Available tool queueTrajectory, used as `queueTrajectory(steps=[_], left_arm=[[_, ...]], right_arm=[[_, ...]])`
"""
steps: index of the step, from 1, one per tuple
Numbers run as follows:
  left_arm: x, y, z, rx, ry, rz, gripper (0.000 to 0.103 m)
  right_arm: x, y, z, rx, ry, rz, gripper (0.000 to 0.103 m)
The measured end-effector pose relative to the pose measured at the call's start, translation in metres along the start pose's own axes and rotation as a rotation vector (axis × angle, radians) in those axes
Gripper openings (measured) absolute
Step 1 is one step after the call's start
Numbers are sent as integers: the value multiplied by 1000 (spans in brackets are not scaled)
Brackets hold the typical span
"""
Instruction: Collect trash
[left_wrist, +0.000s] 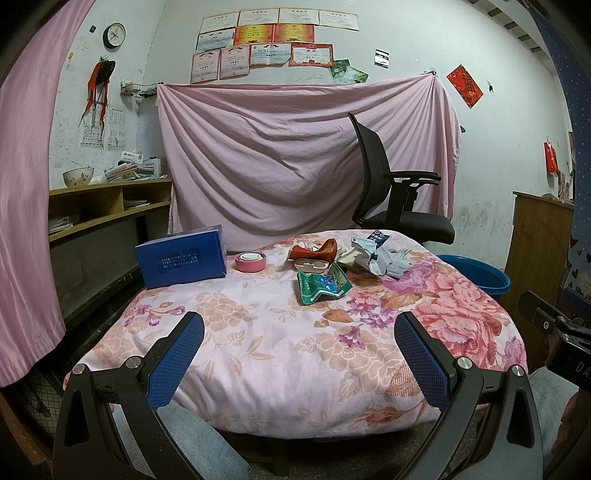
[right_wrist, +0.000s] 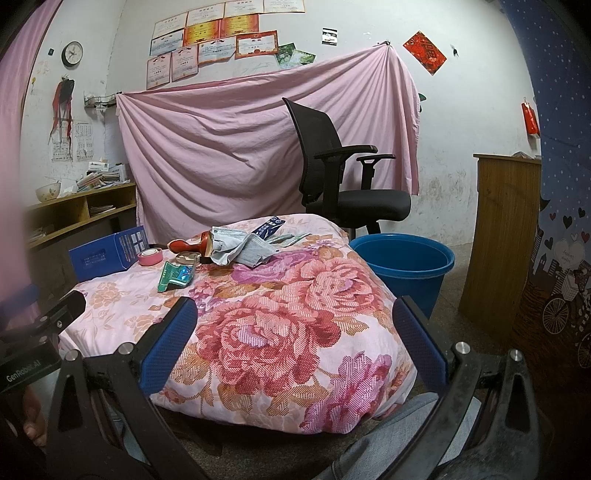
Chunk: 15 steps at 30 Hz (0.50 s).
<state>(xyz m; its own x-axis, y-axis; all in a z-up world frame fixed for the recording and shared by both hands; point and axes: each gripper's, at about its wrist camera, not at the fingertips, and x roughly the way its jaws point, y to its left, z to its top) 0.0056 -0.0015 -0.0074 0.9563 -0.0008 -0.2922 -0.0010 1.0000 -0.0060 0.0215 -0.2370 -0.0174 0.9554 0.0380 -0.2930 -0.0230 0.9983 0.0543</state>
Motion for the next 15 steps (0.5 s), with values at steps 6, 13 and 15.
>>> queueTrajectory(steps=[6,13,15], left_arm=[[0,0,0,0,0,0,101],[0,0,0,1,1,0,101],[0,0,0,1,0,0,101]], right_arm=[[0,0,0,1,1,0,103],[0,1,0,2,1,0,103],[0,0,0,3,1,1,103]])
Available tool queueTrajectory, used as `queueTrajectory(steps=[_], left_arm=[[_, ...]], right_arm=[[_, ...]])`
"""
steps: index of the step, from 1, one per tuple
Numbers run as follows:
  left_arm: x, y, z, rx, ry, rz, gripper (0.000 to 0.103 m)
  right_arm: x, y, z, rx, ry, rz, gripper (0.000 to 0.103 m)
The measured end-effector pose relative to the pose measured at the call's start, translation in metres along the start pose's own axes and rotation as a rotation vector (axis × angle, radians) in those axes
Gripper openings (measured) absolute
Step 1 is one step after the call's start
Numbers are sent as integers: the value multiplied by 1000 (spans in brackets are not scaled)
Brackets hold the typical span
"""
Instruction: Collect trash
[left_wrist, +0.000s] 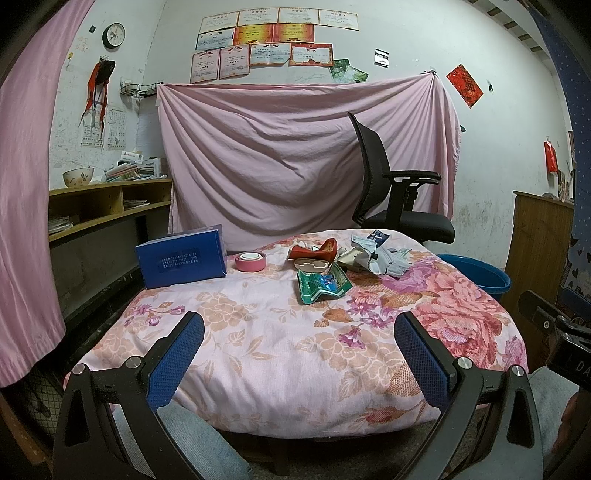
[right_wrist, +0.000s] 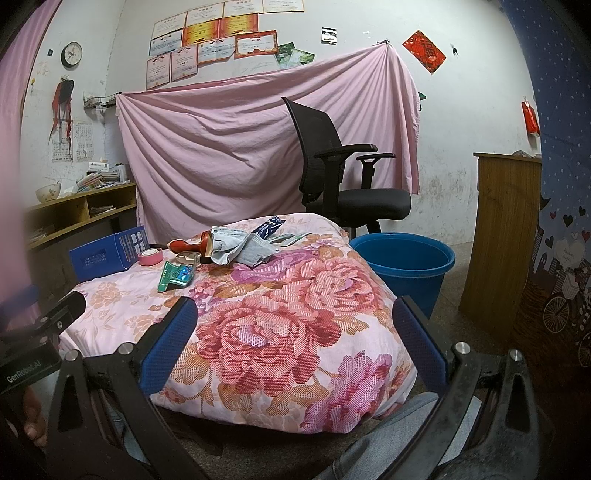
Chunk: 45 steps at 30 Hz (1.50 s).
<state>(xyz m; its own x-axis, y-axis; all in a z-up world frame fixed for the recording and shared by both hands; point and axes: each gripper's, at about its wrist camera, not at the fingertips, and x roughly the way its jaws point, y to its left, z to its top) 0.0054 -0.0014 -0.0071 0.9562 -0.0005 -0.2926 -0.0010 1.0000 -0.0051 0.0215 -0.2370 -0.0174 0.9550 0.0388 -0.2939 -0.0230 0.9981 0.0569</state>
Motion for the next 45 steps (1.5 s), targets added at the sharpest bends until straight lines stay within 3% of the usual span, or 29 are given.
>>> queueTrajectory(steps=[18,23,27,32,37,45], left_arm=[[3,0,1,-14,13,-2,101],[11,7,15,-16,-4,10,101],[29,17,30,-23,-18,17,101],[63,26,45,-44,-19,28,101],[99,32,57,-59,-13,14,101],[152,34,58,-58,113,-87,101]], right_arm=[[0,4,-1,3,0,1,103],[3,3,8,10,-11,9,103],[16,7,23,-60,-59,-2,103],[41,11,48,-117,-111,2,103],[83,11,66,-129,-103,46,103],[148,23,81,-150,34,161,103]])
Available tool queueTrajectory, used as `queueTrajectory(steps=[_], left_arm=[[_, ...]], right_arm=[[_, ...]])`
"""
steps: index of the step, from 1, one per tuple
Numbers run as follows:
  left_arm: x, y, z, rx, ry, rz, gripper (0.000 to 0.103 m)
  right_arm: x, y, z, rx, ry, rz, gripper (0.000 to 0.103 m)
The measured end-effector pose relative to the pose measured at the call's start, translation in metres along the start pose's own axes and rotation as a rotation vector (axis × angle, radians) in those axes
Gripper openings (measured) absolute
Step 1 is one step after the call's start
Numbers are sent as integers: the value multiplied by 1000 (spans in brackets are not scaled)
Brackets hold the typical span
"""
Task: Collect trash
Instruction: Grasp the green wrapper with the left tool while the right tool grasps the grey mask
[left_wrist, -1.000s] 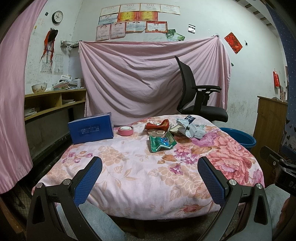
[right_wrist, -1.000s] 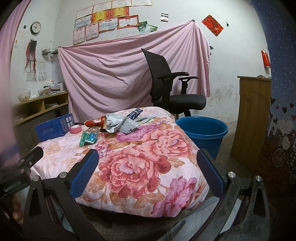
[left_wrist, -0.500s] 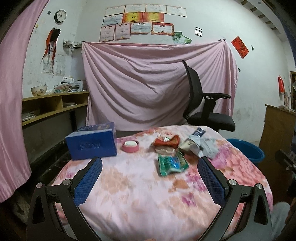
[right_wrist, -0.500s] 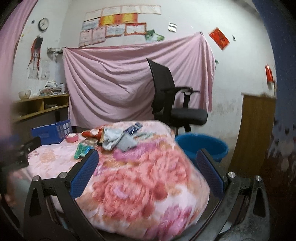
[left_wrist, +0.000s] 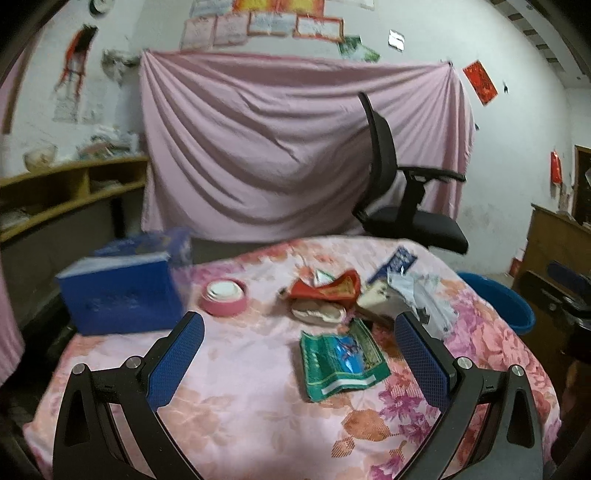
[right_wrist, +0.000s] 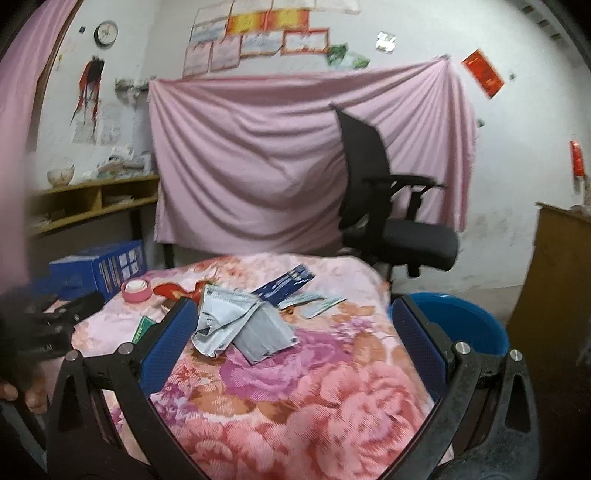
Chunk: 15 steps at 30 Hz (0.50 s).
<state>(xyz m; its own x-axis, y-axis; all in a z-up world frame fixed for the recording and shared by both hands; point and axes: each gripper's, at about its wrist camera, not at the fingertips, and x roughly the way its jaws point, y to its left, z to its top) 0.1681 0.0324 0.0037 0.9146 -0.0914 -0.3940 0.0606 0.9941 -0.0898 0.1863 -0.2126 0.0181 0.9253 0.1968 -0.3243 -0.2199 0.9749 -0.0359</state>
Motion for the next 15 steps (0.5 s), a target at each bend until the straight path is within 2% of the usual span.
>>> queueTrajectory(steps=[5,9,15], left_arm=[[21,7,-3,-57,115,-77,100],[29,8,-3,-63,179,-103,99],[49,5,-8,-55,287,-128,76]], right_arm=[[45,2,2,-21,136,68,103],[80,1,-1,-8,250,116,103],[121,3,-7,27,396,160,103]])
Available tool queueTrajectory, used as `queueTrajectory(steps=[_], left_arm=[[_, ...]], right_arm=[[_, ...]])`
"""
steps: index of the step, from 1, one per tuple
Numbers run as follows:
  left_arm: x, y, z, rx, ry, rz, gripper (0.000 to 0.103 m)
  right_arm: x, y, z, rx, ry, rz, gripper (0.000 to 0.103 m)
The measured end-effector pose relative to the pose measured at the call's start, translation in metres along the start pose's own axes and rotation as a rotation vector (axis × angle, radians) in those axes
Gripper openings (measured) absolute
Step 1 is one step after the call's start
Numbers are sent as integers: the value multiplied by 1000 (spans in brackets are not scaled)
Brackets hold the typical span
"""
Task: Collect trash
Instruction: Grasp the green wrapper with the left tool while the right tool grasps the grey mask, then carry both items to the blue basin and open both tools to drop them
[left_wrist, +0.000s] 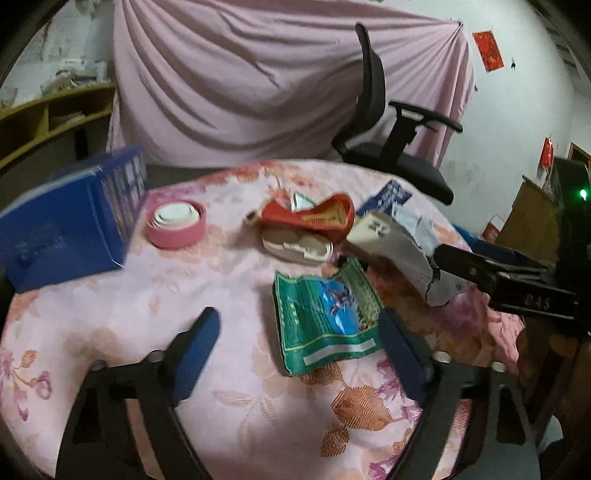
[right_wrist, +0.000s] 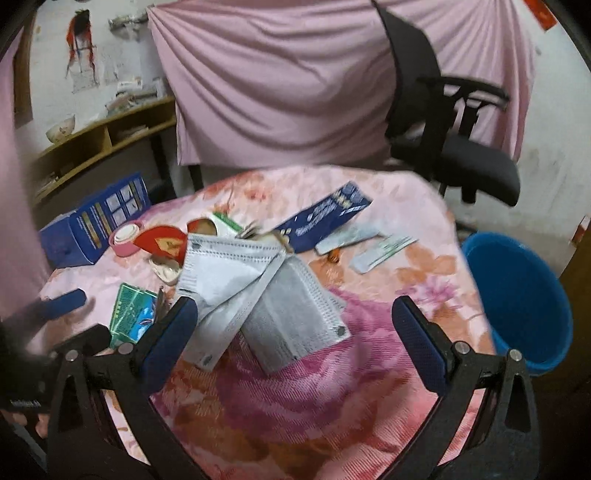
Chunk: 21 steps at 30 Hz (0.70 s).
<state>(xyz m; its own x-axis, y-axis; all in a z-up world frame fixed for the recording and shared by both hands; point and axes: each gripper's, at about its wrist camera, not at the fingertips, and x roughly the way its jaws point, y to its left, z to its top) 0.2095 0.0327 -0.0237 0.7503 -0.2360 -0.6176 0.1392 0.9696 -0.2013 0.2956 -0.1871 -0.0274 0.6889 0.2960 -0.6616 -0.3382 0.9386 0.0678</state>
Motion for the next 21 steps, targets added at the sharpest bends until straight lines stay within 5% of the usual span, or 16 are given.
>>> queueTrajectory(steps=[5,14,21], left_arm=[[13,0,0,-15,53,-11,66],[19,-17,-5,53,65,-32,30],[21,-24,-9,73,36,-38,20]], right_arm=[[22,1,1,1,96,28,103],[21,4,-10,18,93,72,80],[11,7,-17,23,40,102,43]])
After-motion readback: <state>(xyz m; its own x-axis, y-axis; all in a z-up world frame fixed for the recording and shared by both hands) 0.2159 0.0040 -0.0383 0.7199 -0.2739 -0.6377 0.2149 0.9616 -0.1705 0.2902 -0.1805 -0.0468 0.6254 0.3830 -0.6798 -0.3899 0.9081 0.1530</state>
